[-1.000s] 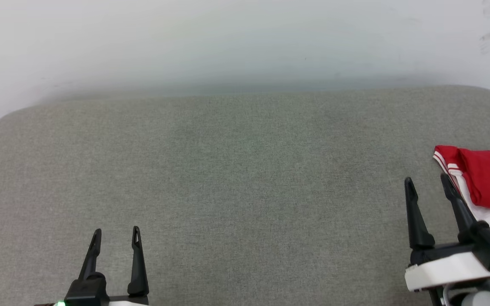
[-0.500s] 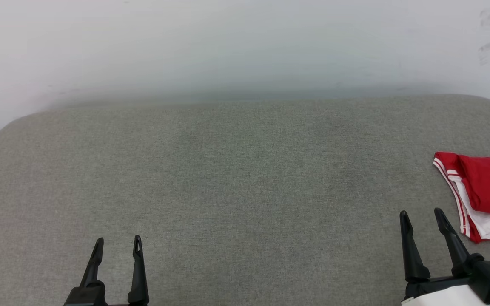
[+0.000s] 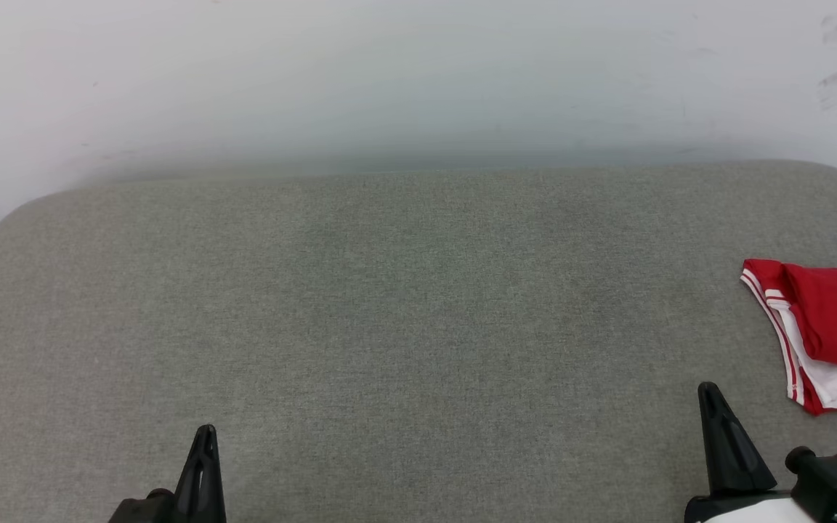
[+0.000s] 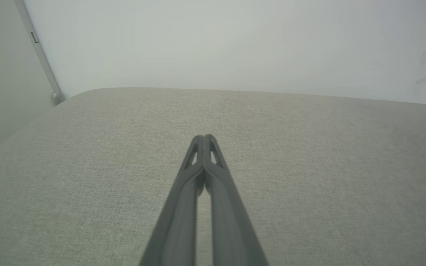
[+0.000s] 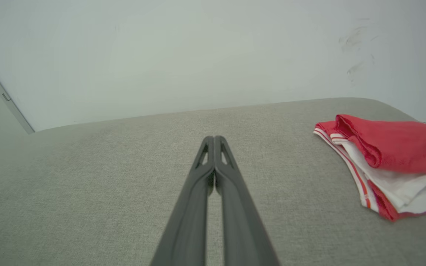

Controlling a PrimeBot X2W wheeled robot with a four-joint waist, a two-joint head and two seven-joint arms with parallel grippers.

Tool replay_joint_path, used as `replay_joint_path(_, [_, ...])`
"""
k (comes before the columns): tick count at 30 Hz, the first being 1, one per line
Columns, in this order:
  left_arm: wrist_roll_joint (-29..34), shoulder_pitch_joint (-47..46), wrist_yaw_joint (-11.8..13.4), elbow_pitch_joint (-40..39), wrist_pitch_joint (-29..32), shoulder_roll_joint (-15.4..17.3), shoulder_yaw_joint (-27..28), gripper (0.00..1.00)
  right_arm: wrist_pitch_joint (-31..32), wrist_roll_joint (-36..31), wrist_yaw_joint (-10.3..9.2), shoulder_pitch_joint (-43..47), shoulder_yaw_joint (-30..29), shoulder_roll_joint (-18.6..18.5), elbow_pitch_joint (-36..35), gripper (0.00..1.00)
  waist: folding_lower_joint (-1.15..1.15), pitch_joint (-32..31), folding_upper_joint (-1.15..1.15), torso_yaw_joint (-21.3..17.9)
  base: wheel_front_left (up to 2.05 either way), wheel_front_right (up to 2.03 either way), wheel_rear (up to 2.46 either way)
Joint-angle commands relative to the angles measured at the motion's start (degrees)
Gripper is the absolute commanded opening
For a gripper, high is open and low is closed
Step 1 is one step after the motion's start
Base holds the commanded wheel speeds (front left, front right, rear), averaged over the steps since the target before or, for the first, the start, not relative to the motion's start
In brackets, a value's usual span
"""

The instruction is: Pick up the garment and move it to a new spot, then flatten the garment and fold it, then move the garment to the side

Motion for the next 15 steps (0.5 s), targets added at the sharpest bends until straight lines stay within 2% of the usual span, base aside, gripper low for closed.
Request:
replay_joint_path(1, [-3.06,-0.72,-0.4,-0.64,0.32,0.32,0.01,0.0,0.34,3.11,0.0,-0.74,0.02,-0.27,-0.6,0.0,0.01,0.0,0.0,-0.01,0.0,0.0,0.0])
replay_joint_path(15, [-19.76,-4.21,-2.44,2.54,3.21,1.27,0.01,0.0,3.32,19.09,-0.01,-3.26,-0.07,-1.07,1.46,0.0,0.01,-0.06,0.0,-0.08,0.0,0.0,0.0])
